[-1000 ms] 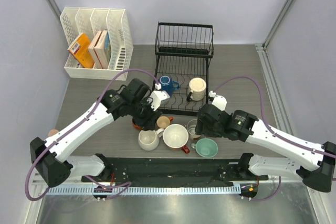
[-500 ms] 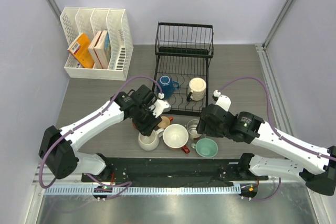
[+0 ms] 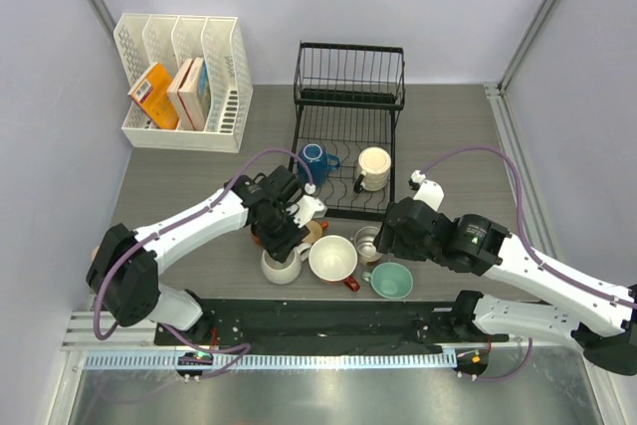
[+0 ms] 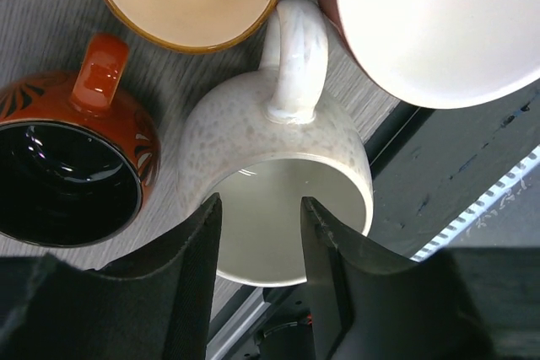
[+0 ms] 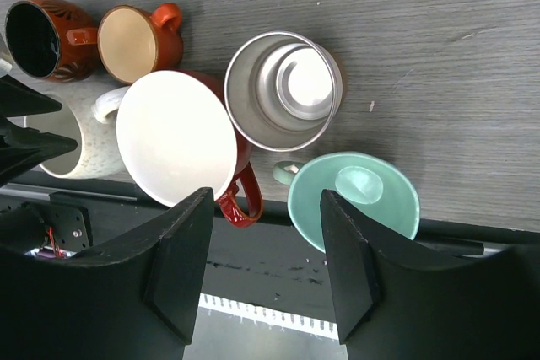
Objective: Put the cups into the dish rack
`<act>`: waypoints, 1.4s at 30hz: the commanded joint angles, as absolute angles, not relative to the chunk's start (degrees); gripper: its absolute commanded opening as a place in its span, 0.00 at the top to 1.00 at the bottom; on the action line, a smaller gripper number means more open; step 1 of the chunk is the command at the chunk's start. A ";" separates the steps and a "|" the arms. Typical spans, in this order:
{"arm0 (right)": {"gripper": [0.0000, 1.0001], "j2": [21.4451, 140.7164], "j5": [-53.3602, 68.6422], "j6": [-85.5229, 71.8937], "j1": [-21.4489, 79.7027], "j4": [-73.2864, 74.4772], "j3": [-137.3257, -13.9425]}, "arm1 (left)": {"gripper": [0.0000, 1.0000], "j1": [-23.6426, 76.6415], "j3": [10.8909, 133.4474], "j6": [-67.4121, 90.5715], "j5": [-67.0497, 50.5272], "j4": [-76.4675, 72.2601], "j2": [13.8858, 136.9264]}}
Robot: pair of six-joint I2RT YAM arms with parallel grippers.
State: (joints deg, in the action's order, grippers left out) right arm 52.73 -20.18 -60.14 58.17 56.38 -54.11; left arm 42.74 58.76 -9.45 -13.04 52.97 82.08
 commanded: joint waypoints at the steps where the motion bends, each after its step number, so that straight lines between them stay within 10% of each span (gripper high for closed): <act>1: 0.41 52.03 -21.36 -60.65 58.45 55.72 -55.55 | 0.56 42.63 62.57 -10.02 -14.41 52.99 79.82; 37: 0.41 49.31 -21.18 -60.64 58.45 54.67 -55.28 | 0.59 42.63 59.33 -10.19 -8.35 49.75 81.21; 42: 0.40 48.78 -21.53 -60.73 58.45 54.67 -55.11 | 0.74 42.63 58.45 -10.63 -8.09 49.31 82.44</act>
